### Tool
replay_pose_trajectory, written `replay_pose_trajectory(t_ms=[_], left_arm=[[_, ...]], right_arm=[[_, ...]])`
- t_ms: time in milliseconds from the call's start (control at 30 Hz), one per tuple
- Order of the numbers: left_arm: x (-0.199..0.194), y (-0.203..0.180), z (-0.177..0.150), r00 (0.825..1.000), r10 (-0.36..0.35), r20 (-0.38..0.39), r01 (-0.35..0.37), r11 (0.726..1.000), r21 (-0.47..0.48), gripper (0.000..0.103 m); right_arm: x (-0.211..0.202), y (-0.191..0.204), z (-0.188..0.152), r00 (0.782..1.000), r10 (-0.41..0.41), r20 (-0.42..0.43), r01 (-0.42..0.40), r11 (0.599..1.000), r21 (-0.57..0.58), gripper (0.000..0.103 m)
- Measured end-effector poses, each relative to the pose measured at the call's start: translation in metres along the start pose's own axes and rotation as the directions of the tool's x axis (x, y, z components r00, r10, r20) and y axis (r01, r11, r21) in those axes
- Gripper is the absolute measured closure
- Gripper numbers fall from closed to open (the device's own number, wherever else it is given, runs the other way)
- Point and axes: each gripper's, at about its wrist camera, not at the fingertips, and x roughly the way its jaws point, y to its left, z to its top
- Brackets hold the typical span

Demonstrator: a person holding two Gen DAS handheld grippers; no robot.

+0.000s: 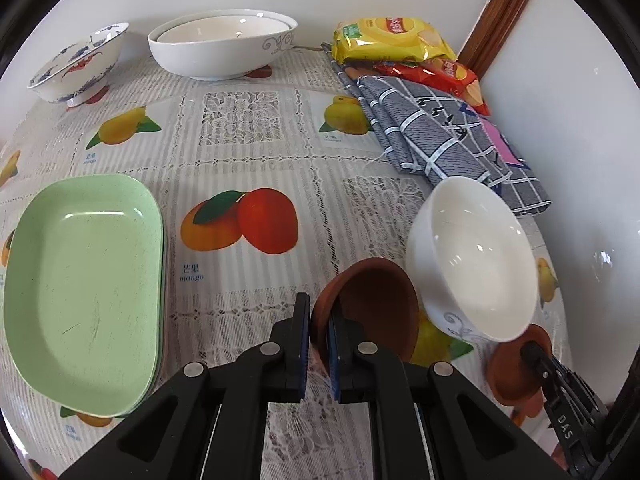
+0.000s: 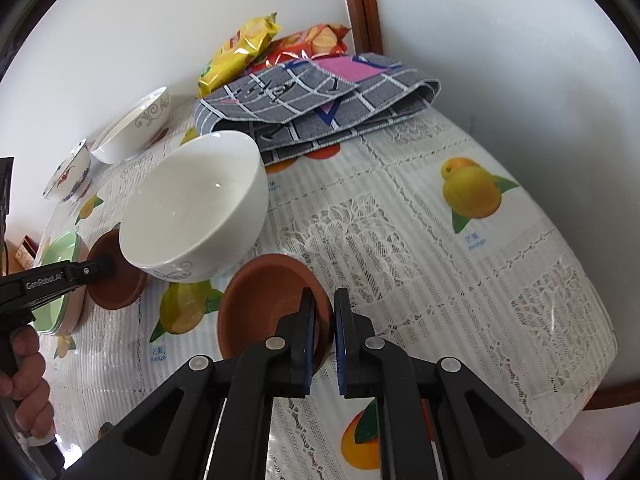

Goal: Organize plates and bowls
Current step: 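Close the left gripper on one terracotta dish while the right gripper grasps the other, then carry the right gripper's terracotta dish into the white bowl while the left gripper holds its dish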

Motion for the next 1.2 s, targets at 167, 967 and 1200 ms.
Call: replay_pose_trajectory(t_ms=[167, 967, 1200], left_arm=[[-0.021, 0.001, -0.003, 1.000, -0.009, 0.029, 0.009, 1.000, 0.003, 0.095], [-0.117, 0.022, 0.012, 0.981, -0.039, 0.189, 0.042, 0.999, -0.009, 0.095], [-0.120, 0.034, 0.018, 0.980, -0.029, 0.199, 0.037, 0.999, -0.033, 0.095]], right_arm=[[-0.015, 0.008, 0.002, 1.000, -0.018, 0.023, 0.018, 1.000, -0.010, 0.094], [-0.101, 0.037, 0.049, 0.983, 0.012, 0.185, -0.014, 1.000, 0.005, 0.093], [-0.099, 0.049, 0.056, 0.982, 0.016, 0.187, -0.014, 1.000, -0.013, 0.093]])
